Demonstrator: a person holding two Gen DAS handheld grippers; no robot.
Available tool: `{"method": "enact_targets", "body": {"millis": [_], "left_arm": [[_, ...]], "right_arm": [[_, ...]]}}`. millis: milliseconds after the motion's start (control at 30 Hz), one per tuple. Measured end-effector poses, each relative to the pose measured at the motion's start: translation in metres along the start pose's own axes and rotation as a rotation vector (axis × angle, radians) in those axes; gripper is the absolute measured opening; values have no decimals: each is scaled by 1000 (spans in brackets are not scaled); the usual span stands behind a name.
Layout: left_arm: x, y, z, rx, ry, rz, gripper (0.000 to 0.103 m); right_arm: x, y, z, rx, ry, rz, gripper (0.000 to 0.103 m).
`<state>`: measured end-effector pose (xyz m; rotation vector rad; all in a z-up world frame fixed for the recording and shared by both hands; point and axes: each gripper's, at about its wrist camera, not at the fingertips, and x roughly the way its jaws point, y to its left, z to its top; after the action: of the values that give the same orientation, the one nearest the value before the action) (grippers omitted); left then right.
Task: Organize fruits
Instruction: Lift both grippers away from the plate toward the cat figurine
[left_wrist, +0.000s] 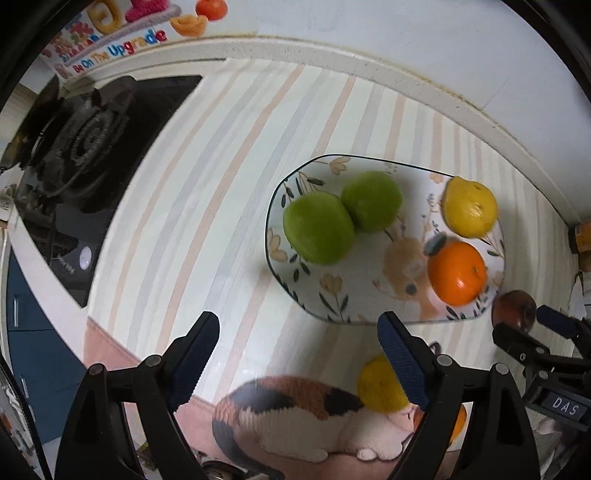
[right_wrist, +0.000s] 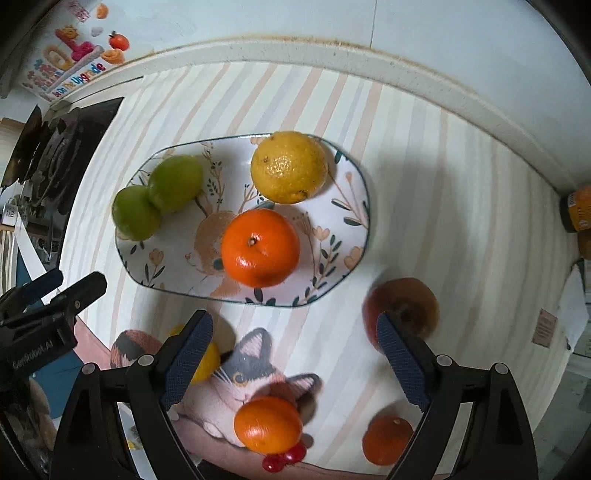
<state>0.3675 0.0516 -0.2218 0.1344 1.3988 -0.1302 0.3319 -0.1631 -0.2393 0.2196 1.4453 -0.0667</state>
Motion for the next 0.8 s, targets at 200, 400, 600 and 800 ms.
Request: {"method": "enact_targets", "body": {"millis": [200,400,600,800], "left_arm": [[-41,-7,-16,-15,-82,-12,88],[-74,-16,-36,-24,-146,-29,88],[-107,-21,-58,-34,-220,-20,88],[-132,-27,-73,-31,-255,-36,88]], "right_arm": [[-31,11,-17,-20,-58,1,92],[-67,8,-39,-40,-115,13,92],[-101,-4,-63,-45,-167,20,92],[-134,-12,-85,-51,-215,37,92]]}}
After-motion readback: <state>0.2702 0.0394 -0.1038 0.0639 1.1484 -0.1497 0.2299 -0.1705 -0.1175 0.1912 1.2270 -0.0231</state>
